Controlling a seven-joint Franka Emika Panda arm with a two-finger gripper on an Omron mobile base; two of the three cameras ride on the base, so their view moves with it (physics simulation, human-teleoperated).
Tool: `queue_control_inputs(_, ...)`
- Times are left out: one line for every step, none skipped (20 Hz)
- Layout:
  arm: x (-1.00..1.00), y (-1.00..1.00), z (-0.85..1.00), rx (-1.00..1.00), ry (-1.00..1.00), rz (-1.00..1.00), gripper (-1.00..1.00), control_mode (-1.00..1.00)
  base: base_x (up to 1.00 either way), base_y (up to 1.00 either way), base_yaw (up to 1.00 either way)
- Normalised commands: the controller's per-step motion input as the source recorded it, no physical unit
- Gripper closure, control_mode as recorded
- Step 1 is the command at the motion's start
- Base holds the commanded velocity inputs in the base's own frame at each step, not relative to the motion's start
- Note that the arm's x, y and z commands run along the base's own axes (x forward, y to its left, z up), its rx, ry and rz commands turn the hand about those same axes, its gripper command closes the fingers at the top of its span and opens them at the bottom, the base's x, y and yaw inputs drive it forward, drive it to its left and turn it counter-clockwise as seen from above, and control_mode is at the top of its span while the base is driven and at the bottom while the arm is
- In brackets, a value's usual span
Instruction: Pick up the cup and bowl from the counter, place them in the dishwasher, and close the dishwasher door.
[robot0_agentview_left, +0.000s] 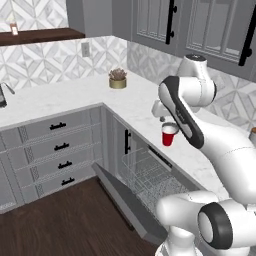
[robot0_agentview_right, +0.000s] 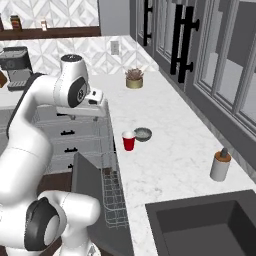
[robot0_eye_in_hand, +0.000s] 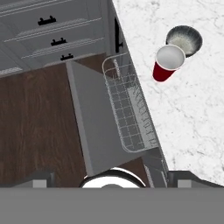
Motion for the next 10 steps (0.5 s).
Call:
queue_control_inputs(0.0, 0.0, 0.0, 0.0, 0.0, 0.0, -1.0, 1.0, 0.0, -0.47, 0.07)
queue_control_inputs(0.0, 0.0, 0.0, 0.0, 0.0, 0.0, -1.0, 1.0, 0.0, -0.51, 0.07)
queue_control_inputs(0.0, 0.0, 0.0, 0.0, 0.0, 0.0, -1.0, 1.0, 0.0, -0.51, 0.06)
queue_control_inputs(0.0, 0.0, 0.0, 0.0, 0.0, 0.0, -1.0, 1.0, 0.0, -0.49, 0.05)
queue_control_inputs(0.08, -0.51, -0.19, 0.01, 0.0, 0.05, -1.0, -1.0, 0.0, 0.0, 0.0)
queue_control_inputs(0.19, -0.49, -0.2, 0.0, 0.0, 0.04, -1.0, -1.0, 0.0, 0.0, 0.0)
queue_control_inputs(0.31, -0.49, -0.22, 0.0, 0.0, 0.03, -1.0, -1.0, 0.0, 0.0, 0.0)
queue_control_inputs(0.46, -0.49, -0.24, 0.0, 0.0, 0.02, -1.0, -1.0, 0.0, 0.0, 0.0)
queue_control_inputs(0.59, -0.44, -0.27, 0.0, 0.02, 0.0, -1.0, -1.0, 0.0, 0.0, 0.0)
queue_control_inputs(0.67, -0.29, -0.31, 0.0, 0.03, 0.0, -1.0, -1.0, 0.0, 0.0, 0.0)
